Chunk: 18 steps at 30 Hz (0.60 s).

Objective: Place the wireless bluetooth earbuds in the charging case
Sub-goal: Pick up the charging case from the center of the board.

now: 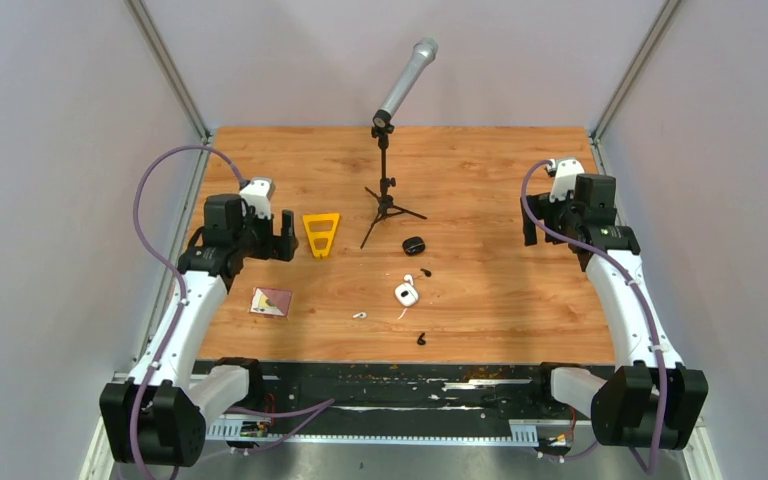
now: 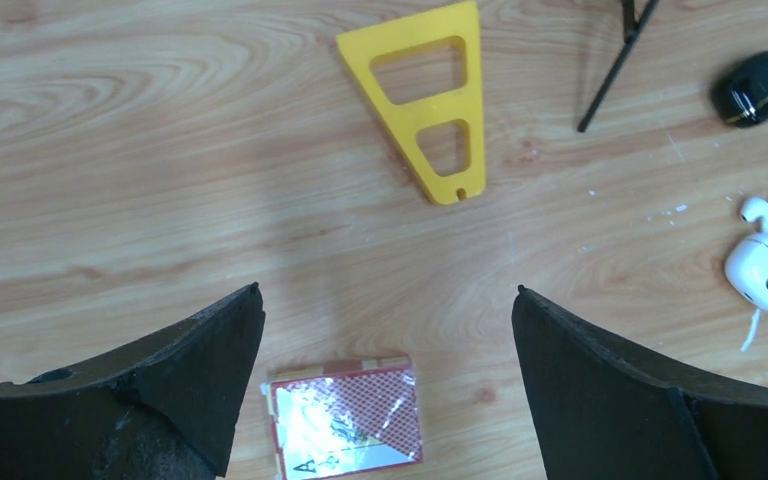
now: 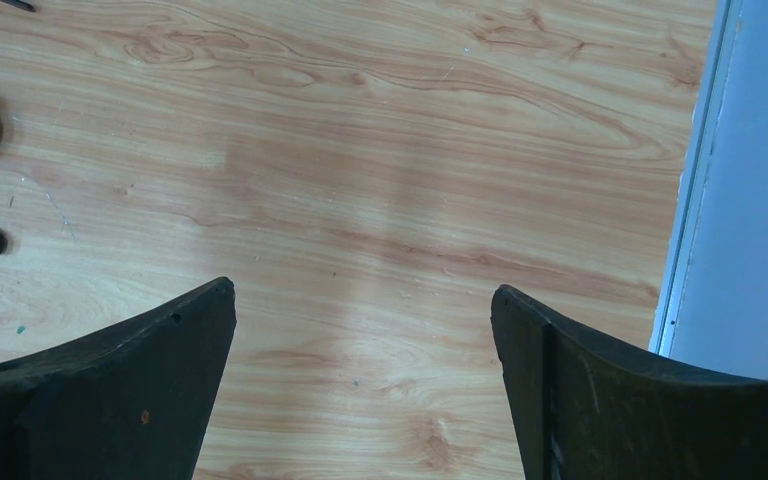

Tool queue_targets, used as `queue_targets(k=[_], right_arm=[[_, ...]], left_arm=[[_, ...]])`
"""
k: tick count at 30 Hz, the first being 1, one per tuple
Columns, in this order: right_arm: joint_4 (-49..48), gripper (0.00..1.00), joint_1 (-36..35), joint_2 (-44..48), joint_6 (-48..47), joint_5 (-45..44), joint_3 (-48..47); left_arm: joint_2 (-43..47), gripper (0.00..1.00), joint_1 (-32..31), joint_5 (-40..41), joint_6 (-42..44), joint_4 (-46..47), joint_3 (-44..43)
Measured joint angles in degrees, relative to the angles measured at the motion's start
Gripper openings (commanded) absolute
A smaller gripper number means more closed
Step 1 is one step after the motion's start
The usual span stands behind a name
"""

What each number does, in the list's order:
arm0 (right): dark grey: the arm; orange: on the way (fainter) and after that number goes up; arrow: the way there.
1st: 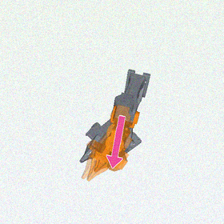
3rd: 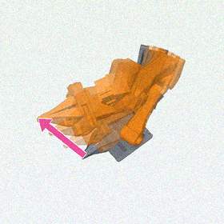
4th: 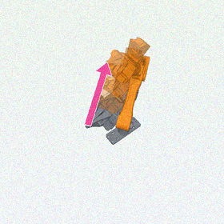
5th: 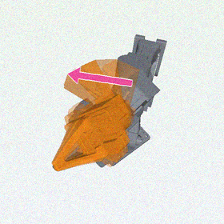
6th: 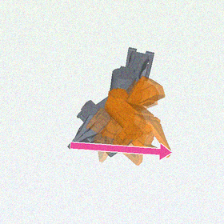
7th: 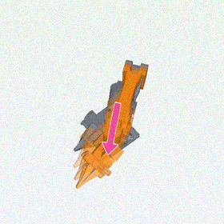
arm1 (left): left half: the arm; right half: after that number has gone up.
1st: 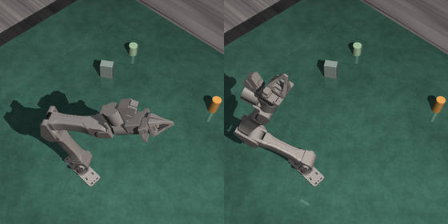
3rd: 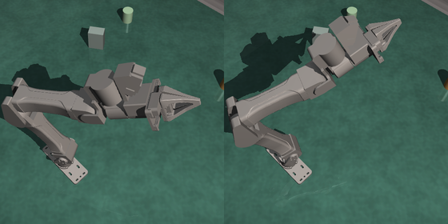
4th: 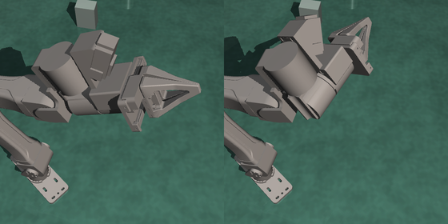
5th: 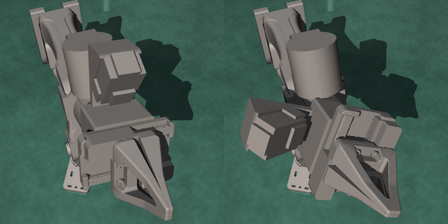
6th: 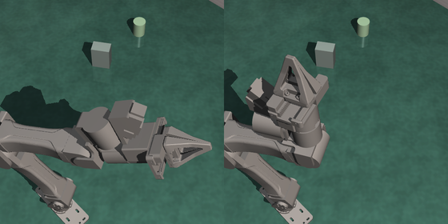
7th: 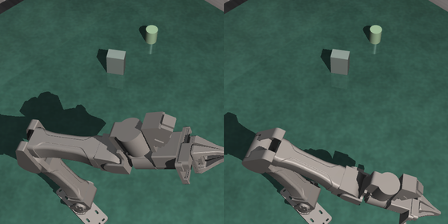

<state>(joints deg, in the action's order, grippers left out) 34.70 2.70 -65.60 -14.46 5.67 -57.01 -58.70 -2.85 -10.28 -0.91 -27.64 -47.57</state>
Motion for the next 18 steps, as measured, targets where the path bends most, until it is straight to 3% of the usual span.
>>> queue_targets(k=[6, 11, 18], right_arm=[[-0.2, 0.99, 0.0, -2.4, -1.2, 2.6, 0.0], [0.4, 0.99, -0.5, -3.9, -5.1, 12.0, -0.1], [0.0, 0.94, -12.2, -8.5, -11.6, 19.5, -3.0]], left_arm=[[0.2, 0.96, 0.0, -5.5, 1.0, 0.2, 2.4], [0.2, 0.94, 0.0, -9.5, 3.7, -0.8, 2.4], [1.2, 0.94, 0.0, -12.8, 5.1, -1.7, 2.6]])
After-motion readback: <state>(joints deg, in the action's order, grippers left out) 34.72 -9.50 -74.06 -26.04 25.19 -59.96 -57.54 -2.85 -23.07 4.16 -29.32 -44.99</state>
